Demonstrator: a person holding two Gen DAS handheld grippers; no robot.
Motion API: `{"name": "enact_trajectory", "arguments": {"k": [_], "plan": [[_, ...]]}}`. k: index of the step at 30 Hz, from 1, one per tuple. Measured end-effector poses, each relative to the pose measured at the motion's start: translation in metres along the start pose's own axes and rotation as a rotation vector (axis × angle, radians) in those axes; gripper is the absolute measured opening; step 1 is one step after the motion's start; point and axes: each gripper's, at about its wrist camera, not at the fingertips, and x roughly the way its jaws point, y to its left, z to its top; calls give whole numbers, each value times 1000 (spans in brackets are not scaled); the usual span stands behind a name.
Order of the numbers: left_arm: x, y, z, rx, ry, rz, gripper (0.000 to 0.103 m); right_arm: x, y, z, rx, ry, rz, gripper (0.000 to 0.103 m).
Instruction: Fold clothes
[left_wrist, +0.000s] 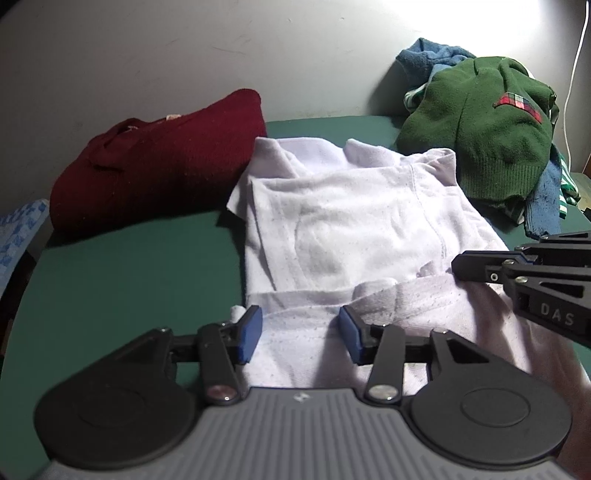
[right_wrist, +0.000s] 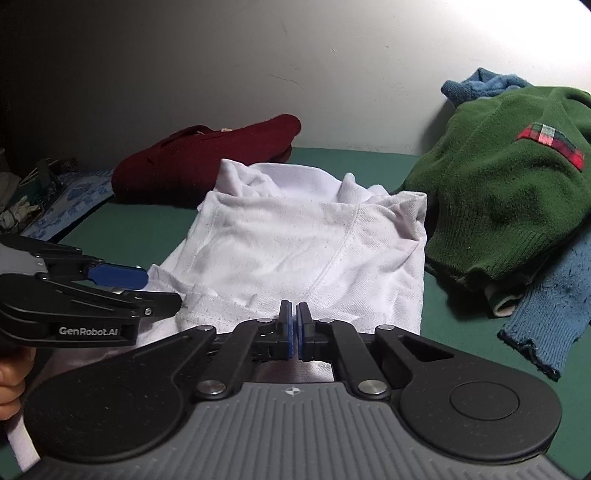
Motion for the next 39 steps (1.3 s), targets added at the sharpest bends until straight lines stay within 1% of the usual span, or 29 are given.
{"name": "enact_trajectory", "arguments": {"k": [2,3,4,5,7,9,10,12,15,16,19,25,28,32,36,39], "plan": [[0,-1,1,4,7,10,50,5,2,-1,-11,13,-15,3],[0,-1,1,4,9,12,51,3,3,0,-19,10,-20,5],[0,-1,1,3,12,14,54,-3,1,1,-10,-3,-27,12],[1,0,1,2,15,18,56,-10,-2,2,3,-20,-43,15],[2,2,2,-8,24,29,63,-23,-7,3,27,-49,-79,26],[2,3,2,-22,32,31,65,-31,-12,1,31,-41,-143,31],[2,3,2,-22,33,33,65,-33,-15,0,35,-28,-169,31],[2,3,2,-23,34,35,65,-30,-18,-6,42,3,-182,29],[1,2,3,-22,38,42,66,-24,-20,-14,50,35,-187,13],[1,2,3,-20,40,45,68,-21,-21,-15,64,40,-184,12],[3,3,3,-25,45,51,72,-13,-20,-14,76,35,-193,11],[2,6,3,-37,44,50,75,-4,-27,-8,94,21,-199,10],[-3,9,4,-43,40,45,75,-24,-18,-16,95,32,-191,13],[-25,15,1,-45,11,52,75,-50,-7,-26,95,47,-180,14],[-57,13,-15,-14,-18,49,74,-77,4,-37,95,61,-169,14],[-80,7,-37,4,-3,20,74,-93,18,-53,91,87,-168,14]]}}
